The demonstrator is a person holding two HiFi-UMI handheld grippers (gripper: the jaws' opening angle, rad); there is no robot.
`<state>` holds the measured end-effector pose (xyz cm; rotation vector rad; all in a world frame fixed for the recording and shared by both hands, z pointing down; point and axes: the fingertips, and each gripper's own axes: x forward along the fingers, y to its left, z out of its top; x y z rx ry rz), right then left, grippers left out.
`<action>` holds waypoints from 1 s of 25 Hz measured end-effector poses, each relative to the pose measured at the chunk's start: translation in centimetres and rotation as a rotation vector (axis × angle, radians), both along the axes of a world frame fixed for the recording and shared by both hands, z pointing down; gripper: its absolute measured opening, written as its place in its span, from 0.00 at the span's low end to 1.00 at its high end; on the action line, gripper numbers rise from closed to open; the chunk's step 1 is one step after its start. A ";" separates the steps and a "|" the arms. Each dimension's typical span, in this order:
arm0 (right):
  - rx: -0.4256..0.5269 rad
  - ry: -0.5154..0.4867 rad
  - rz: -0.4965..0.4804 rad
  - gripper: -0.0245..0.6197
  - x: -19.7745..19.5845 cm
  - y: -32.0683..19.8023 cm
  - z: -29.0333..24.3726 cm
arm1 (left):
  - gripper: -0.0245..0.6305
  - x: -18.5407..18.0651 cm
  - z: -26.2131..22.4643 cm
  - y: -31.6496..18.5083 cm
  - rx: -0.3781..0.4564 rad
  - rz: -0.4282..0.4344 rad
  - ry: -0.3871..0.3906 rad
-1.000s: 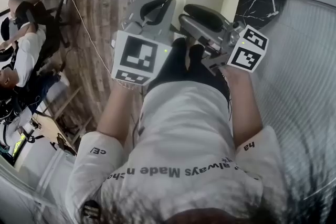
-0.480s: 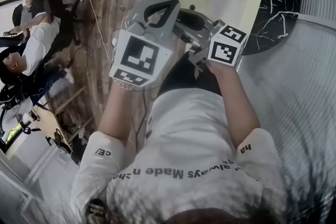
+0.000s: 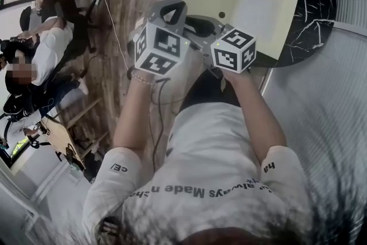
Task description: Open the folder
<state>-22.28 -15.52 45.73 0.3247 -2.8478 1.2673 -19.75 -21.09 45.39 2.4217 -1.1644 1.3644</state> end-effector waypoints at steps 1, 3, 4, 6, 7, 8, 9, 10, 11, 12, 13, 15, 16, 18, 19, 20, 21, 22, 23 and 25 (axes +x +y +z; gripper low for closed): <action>0.002 0.014 0.000 0.25 0.0 0.1 0.4 | 0.04 -0.8 0.5 -0.1 0.001 -0.013 -0.009; 0.001 0.038 0.006 0.25 0.3 0.3 1.4 | 0.04 -2.3 1.5 -0.4 0.001 -0.045 -0.019; -0.002 0.049 0.011 0.25 0.6 0.3 1.9 | 0.04 -3.1 2.0 -0.5 0.000 -0.063 -0.022; -0.008 0.067 0.025 0.25 1.2 0.3 2.7 | 0.04 -5.0 3.3 -0.8 -0.002 -0.100 -0.035; -0.012 0.075 0.032 0.25 1.6 0.3 3.1 | 0.04 -5.9 4.0 -0.9 -0.004 -0.118 -0.046; -0.015 0.083 0.041 0.25 2.1 0.3 3.4 | 0.04 -6.9 4.8 -1.0 -0.006 -0.136 -0.060; -0.016 0.093 0.049 0.25 2.5 0.3 3.8 | 0.04 -7.8 5.7 -1.1 -0.008 -0.153 -0.076; -0.018 0.104 0.058 0.24 3.0 0.3 4.2 | 0.04 -8.7 6.6 -1.3 -0.011 -0.168 -0.093; -0.019 0.114 0.067 0.24 3.5 0.3 4.6 | 0.04 -9.6 7.6 -1.4 -0.013 -0.181 -0.110; -0.020 0.125 0.077 0.23 4.0 0.2 5.0 | 0.04 -10.4 8.6 -1.5 -0.016 -0.192 -0.129; -0.021 0.136 0.088 0.22 4.4 0.2 5.4 | 0.04 -11.2 9.6 -1.6 -0.019 -0.201 -0.147; -0.018 0.158 0.108 0.21 5.3 -0.1 6.0 | 0.04 -12.4 11.7 -1.7 -0.032 -0.213 -0.173; -0.015 0.168 0.117 0.20 5.7 -0.2 6.3 | 0.04 -12.9 12.8 -1.8 -0.041 -0.219 -0.181; 0.002 0.187 0.130 0.18 6.5 -0.5 6.5 | 0.04 -13.8 14.8 -1.9 -0.058 -0.231 -0.194; 0.014 0.197 0.137 0.15 6.9 -0.7 6.4 | 0.04 -14.1 15.8 -2.0 -0.064 -0.237 -0.201; 0.026 0.206 0.145 0.15 7.4 -0.9 6.4 | 0.04 -14.5 16.7 -2.1 -0.071 -0.242 -0.208; 0.037 0.216 0.151 0.14 7.7 -1.0 6.4 | 0.04 -14.8 17.7 -2.2 -0.079 -0.245 -0.215; 0.046 0.225 0.156 0.14 8.1 -1.1 6.4 | 0.04 -15.1 18.7 -2.2 -0.087 -0.248 -0.222; 0.054 0.235 0.159 0.14 8.4 -1.2 6.5 | 0.04 -15.4 19.6 -2.3 -0.097 -0.251 -0.227; 0.066 0.253 0.165 0.13 9.1 -1.4 6.6 | 0.04 -15.7 21.0 -2.4 -0.114 -0.259 -0.228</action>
